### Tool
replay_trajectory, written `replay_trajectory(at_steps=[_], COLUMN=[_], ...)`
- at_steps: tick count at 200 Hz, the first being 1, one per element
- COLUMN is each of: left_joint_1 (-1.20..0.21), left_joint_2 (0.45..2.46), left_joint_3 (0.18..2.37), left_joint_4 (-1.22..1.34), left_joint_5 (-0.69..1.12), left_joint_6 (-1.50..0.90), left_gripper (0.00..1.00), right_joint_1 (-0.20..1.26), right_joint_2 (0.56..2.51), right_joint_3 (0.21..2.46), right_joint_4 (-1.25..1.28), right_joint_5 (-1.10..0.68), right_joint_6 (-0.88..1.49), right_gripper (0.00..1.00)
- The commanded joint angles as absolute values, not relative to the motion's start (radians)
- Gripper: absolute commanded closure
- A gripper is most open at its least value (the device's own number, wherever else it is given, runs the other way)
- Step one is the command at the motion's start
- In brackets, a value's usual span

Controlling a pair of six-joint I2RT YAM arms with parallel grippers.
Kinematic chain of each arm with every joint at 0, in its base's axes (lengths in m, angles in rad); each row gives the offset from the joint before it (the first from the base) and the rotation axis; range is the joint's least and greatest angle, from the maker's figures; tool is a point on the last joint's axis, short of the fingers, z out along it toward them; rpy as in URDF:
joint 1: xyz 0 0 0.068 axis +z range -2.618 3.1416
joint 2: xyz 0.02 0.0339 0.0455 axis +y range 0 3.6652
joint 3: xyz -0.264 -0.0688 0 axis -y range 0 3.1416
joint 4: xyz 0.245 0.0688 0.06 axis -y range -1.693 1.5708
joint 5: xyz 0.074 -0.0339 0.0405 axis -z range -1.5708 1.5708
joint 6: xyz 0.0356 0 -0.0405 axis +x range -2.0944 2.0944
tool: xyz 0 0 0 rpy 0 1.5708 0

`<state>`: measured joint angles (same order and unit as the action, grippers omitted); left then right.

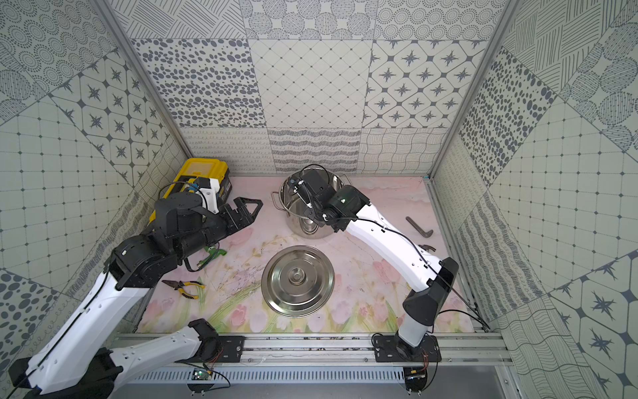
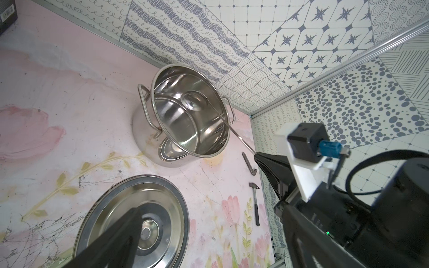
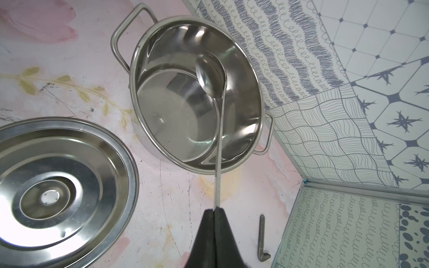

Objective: Stir the soup with a spoon
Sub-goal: Stir the soup in the pan with a stick.

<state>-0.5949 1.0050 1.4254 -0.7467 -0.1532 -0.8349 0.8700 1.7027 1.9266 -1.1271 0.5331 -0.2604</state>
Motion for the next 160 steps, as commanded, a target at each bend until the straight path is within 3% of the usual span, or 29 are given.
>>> replay_trajectory(at_steps=[1, 160], left_joint_1=[-0.599, -0.600], left_joint_2=[0.981, 0.977], left_joint_3=[1.401, 1.380], left_joint_4=[-0.755, -0.747], left_joint_5=[-0.170, -0.120], left_joint_6=[-0.835, -0.902], left_gripper=[0.03, 0.06], right_joint_1=[0.879, 0.898], right_joint_2=[1.713, 1.889], right_joint_3=[1.923, 1.965], right_joint_4=[-1.105, -1.104], right_joint_5=[0.550, 0.517], right_joint_6=[-0.284, -0.301], right_gripper=[1.00, 1.00])
